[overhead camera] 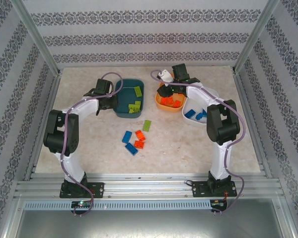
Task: Sort the legos into containers by color
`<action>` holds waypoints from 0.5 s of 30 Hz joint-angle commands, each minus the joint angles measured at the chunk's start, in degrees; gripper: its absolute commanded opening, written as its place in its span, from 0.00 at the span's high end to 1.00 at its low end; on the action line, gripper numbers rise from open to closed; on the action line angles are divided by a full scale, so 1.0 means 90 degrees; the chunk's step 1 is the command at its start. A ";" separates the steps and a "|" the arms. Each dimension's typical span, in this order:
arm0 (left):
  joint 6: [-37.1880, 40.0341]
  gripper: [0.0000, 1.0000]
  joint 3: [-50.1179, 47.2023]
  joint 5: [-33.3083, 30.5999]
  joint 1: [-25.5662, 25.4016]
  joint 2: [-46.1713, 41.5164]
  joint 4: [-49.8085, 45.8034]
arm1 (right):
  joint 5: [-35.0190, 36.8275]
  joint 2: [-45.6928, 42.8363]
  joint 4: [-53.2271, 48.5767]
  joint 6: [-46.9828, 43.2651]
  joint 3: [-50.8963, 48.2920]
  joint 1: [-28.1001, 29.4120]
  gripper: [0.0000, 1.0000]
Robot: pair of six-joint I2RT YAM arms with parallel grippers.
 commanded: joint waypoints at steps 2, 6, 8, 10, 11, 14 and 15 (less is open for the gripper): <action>-0.0243 1.00 0.0663 0.0520 0.0104 0.0532 -0.0388 | 0.0731 -0.0301 0.0049 0.0333 -0.0235 0.0109 0.48; -0.0265 0.83 0.0836 0.0556 0.0107 0.0574 -0.0478 | 0.1127 -0.0948 -0.0158 0.0350 -0.0811 0.0567 0.32; -0.0283 0.77 0.0763 0.0566 0.0102 0.0454 -0.0454 | 0.1193 -0.1195 -0.0475 0.0803 -0.0972 0.0833 0.31; -0.0305 0.65 0.0701 0.0581 0.0103 0.0320 -0.0469 | 0.1061 -0.1394 -0.0685 0.1408 -0.1203 0.1075 0.31; -0.0309 0.60 0.0656 0.0562 0.0103 0.0229 -0.0496 | 0.1145 -0.1487 -0.0801 0.1827 -0.1321 0.1204 0.31; -0.0297 0.53 0.0470 0.0465 0.0114 -0.0114 -0.0547 | 0.1191 -0.1620 -0.1168 0.2938 -0.1565 0.1554 0.31; -0.0306 0.50 0.0395 0.0433 0.0115 -0.0236 -0.0561 | 0.1232 -0.1658 -0.1236 0.3299 -0.1660 0.1667 0.32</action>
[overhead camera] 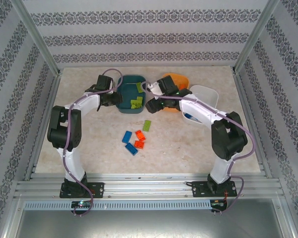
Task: Sort the legos into containers by color
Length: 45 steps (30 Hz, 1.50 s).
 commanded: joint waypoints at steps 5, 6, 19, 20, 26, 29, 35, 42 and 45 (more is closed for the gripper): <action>-0.0121 0.40 -0.0547 -0.0116 0.0056 -0.1296 -0.0386 | 0.0908 0.0104 -0.1026 0.2903 -0.0446 0.0612 0.31; -0.0149 0.37 -0.0665 -0.0152 0.0055 -0.1469 -0.0391 | 0.1049 0.0251 -0.1084 0.3207 -0.0438 0.0676 0.30; -0.0172 0.23 -0.1819 -0.0296 0.0056 -0.2999 -0.0564 | 0.1792 0.1896 -0.1187 0.4417 0.0562 0.1224 0.25; -0.0176 0.22 -0.1870 -0.0258 0.0060 -0.3058 -0.0578 | 0.1815 0.1980 -0.1201 0.4419 0.0608 0.1221 0.26; -0.0201 0.22 -0.2136 -0.0125 0.0056 -0.3358 -0.0720 | 0.1885 0.2289 -0.1204 0.4324 0.0808 0.1215 0.38; -0.0269 0.22 -0.2318 -0.0020 0.0039 -0.3540 -0.0714 | 0.1825 0.2260 -0.1180 0.4307 0.0705 0.1193 0.56; -0.0294 0.22 -0.2517 -0.0017 0.0034 -0.3716 -0.0703 | 0.1798 0.1527 -0.0515 0.4336 -0.0140 0.1094 0.81; -0.0357 0.22 -0.2487 0.0068 0.0006 -0.3802 -0.0760 | 0.1819 0.0626 -0.0175 0.4277 -0.0582 0.1024 0.83; -0.0338 0.22 -0.2501 0.0057 -0.0023 -0.3838 -0.0828 | 0.1791 0.0359 -0.0163 0.4234 -0.0560 0.0978 0.87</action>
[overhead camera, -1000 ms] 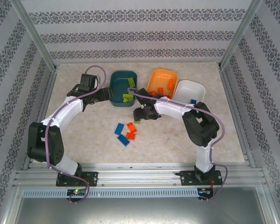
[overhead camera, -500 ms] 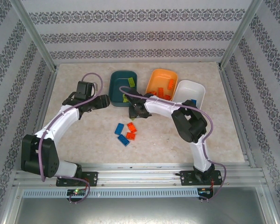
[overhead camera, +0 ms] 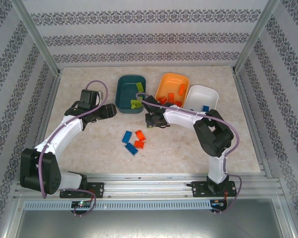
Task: Sort the legos into containers by color
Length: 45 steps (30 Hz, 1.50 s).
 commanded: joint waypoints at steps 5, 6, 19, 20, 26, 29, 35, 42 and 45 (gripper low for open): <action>-0.0086 0.22 -0.0182 0.0053 -0.0035 -0.0292 -0.0257 | -0.0068 -0.0556 0.0049 -0.0241 0.0283 -0.0180 0.88; -0.0099 0.22 -0.0205 0.0062 -0.0039 -0.0296 -0.0276 | -0.0257 -0.0458 -0.0053 -0.0293 0.0426 -0.0236 0.82; -0.0032 0.22 -0.0267 0.0062 -0.0043 -0.0288 -0.0272 | -0.0567 0.0991 -0.1204 -0.0871 0.1363 -0.0188 0.38; -0.0031 0.22 -0.0275 0.0067 -0.0038 -0.0293 -0.0281 | -0.0533 0.1095 -0.1252 -0.0906 0.1452 -0.0174 0.38; 0.0009 0.22 -0.0396 0.0058 -0.0051 -0.0385 -0.0351 | -0.0480 0.1552 -0.1422 -0.1037 0.1771 -0.0155 0.50; -0.0042 0.22 -0.0459 0.0156 -0.0079 -0.0397 -0.0369 | -0.0503 0.1582 -0.1340 -0.1067 0.1753 -0.0162 0.66; -0.0142 0.22 -0.0645 0.0172 -0.0266 -0.0473 -0.0521 | -0.0465 0.1098 -0.1060 -0.1115 0.1550 -0.0146 0.92; -0.0292 0.24 -0.0903 0.0137 -0.0917 -0.0612 -0.0896 | -0.0537 0.0119 -0.1027 -0.1073 0.1838 -0.0187 0.95; -0.0346 0.24 -0.0902 0.0207 -0.1358 -0.0328 -0.0807 | -0.0797 0.0336 -0.1084 -0.1115 0.2576 -0.0361 0.95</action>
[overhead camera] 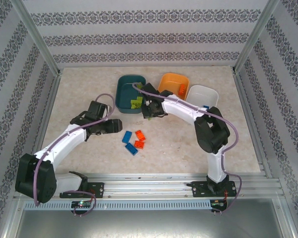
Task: Sort the legos into containers by color
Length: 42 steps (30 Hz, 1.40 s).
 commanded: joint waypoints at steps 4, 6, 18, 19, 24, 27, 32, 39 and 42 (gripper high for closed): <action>-0.0148 0.24 0.0004 0.0067 -0.0582 0.0537 0.0011 | -0.0567 0.0810 -0.0050 -0.0108 0.1982 -0.0346 0.76; -0.0117 0.24 0.0026 0.0112 -0.0633 0.0731 0.0129 | -0.0706 0.1333 -0.0339 -0.0163 0.2830 -0.0446 0.57; 0.0230 0.25 0.0320 0.0217 -0.0909 0.2160 0.0526 | -0.0565 -0.1069 0.0773 -0.0327 -0.0650 -0.0507 0.45; 0.0263 0.26 0.0355 0.0221 -0.0918 0.2257 0.0531 | -0.0583 -0.1357 0.0896 -0.0265 -0.1120 -0.0483 0.45; 0.0370 0.45 0.0528 0.0124 -0.0948 0.2681 0.0487 | -0.0861 -0.2160 0.1195 -0.0202 -0.2583 -0.0063 0.46; 0.0372 0.64 0.0610 0.0140 -0.0948 0.2781 0.0458 | -0.1085 -0.2337 0.1222 -0.0395 -0.3027 0.0436 0.44; 0.0112 0.73 0.0521 -0.0444 -0.0838 0.2204 0.0091 | -0.1374 -0.2196 0.1375 -0.0752 -0.3282 0.1357 0.43; -0.0215 0.74 0.0526 -0.1152 -0.0214 0.0330 -0.0895 | -0.1385 -0.1522 0.1128 -0.0892 -0.2848 0.2264 0.43; -0.0179 0.73 0.0851 -0.1202 -0.0008 -0.0268 -0.1330 | -0.1344 -0.1361 0.1213 -0.0851 -0.2849 0.2472 0.43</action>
